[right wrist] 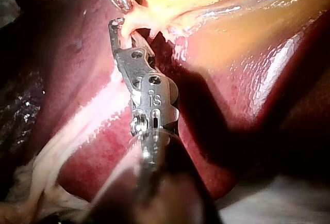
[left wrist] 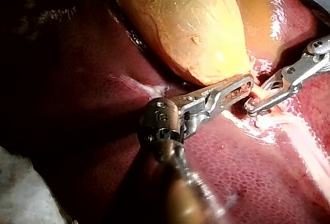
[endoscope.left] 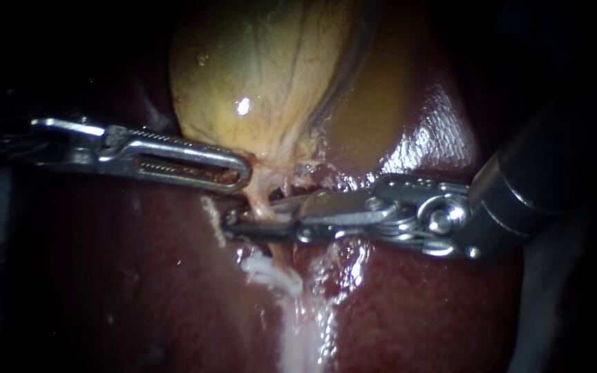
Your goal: Going back third clip left tube
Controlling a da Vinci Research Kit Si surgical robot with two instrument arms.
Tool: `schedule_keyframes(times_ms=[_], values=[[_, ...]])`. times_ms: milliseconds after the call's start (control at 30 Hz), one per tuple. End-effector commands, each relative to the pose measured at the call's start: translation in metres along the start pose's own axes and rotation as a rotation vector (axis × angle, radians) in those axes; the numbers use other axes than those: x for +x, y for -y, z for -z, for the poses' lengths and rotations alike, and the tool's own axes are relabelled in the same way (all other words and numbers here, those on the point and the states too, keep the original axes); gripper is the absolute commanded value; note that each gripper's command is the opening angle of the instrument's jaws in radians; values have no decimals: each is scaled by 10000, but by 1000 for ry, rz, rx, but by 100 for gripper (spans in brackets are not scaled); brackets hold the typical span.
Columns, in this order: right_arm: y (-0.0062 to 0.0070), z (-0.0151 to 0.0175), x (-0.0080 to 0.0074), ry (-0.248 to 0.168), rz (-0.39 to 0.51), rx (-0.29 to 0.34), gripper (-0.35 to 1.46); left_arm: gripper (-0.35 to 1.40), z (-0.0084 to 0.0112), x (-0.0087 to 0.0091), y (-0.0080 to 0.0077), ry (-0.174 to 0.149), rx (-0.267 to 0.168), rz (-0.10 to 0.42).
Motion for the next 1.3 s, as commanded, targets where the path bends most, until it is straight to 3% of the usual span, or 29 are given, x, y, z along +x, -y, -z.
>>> schedule_keyframes(times_ms=[33, 700, 833, 867, 1000, 1300], values=[[0, -1, -1, 0, 1, 0, -35, -35, 0, 0, 0, 0, 0, 0], [2, -3, -2, 8, -9, 7, -35, -35, 0, 0, -2, 0, 0, 0], [2, -2, 2, -9, 29, -4, 36, -35, 1, 0, -3, -1, 1, 0], [1, -2, 4, -15, 57, -15, 42, -35, 1, 0, -3, -1, 1, 0], [-3, 4, 11, -51, 120, -91, 49, -35, 1, -1, -3, -1, 1, 0], [-7, 25, 10, -46, 156, -86, 49, -35, 1, -1, -3, 0, 0, 0]])
